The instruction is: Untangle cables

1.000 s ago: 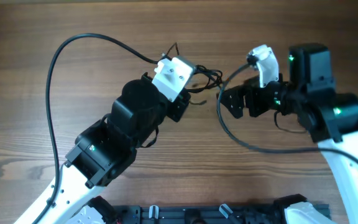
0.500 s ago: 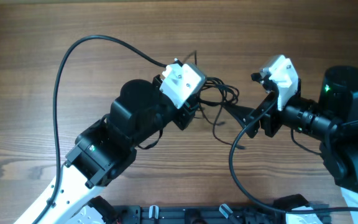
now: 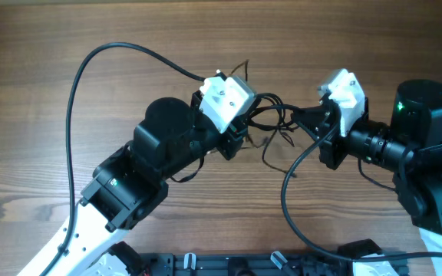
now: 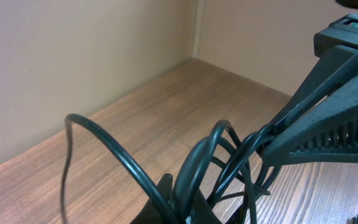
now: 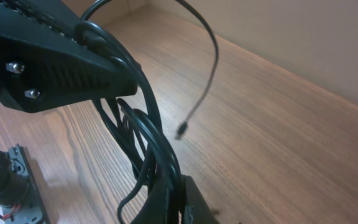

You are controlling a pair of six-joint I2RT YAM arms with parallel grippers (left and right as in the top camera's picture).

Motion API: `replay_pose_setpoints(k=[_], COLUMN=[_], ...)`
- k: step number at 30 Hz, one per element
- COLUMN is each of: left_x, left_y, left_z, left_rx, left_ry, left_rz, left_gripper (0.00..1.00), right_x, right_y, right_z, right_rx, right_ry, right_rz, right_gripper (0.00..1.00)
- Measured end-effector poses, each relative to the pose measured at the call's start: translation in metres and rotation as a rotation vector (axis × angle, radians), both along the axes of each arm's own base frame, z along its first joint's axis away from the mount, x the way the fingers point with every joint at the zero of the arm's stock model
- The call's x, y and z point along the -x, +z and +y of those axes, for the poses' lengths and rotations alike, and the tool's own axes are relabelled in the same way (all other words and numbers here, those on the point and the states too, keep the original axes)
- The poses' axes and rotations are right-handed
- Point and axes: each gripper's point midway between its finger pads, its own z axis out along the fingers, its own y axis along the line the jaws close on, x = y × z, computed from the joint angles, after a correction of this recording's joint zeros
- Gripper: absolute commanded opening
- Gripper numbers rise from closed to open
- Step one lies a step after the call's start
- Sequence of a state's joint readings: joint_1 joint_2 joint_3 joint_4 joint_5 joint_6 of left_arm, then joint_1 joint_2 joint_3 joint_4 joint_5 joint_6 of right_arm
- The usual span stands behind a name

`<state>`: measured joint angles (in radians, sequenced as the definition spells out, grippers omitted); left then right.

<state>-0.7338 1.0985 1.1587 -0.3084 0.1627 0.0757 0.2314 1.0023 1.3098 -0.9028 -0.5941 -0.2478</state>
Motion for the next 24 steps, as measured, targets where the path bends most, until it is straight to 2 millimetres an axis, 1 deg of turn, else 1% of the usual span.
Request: replay_pose_setpoints(k=[3,4,7,9,12,17,19,20,22,24], left_x=[-0.003,-0.007,-0.016,-0.019,-0.014,-0.006,0.0,0.001,0.002,0.002], left_y=[0.0,0.0,0.003,0.006,0.011,0.022,0.027,0.029,0.03,0.03], left_z=[0.003,0.006,0.014,0.018,0.018,0.022,0.024,0.025,0.026,0.028], left_rx=[0.022,0.042,0.114,0.176,0.235,0.287,0.305,0.309,0.314,0.312], left_ry=[0.036,0.075,0.171,0.22,0.23,0.226,0.217,0.216,0.217,0.223], left_rz=[0.029,0.048,0.108,0.156,0.2,0.217,0.217,0.215,0.215,0.215], left_gripper=[0.04,0.04,0.04,0.04,0.04,0.04,0.04,0.04,0.04,0.04], right_x=[-0.005,-0.009,-0.02,-0.027,-0.03,-0.028,-0.026,-0.026,-0.026,-0.026], right_y=[-0.002,-0.003,-0.008,-0.012,-0.019,-0.027,-0.029,-0.028,-0.028,-0.028], right_z=[-0.006,-0.009,-0.025,-0.037,-0.049,-0.06,-0.061,-0.061,-0.061,-0.064], right_rx=[-0.013,-0.014,-0.019,-0.038,-0.08,-0.17,-0.215,-0.227,-0.233,-0.207], right_ry=[-0.073,-0.113,-0.262,-0.391,-0.535,-0.704,-0.745,-0.753,-0.757,-0.759], right_rz=[0.039,0.055,0.104,0.148,0.226,0.347,0.393,0.402,0.405,0.384], right_gripper=[0.04,0.04,0.04,0.04,0.04,0.04,0.05,0.06,0.14,0.31])
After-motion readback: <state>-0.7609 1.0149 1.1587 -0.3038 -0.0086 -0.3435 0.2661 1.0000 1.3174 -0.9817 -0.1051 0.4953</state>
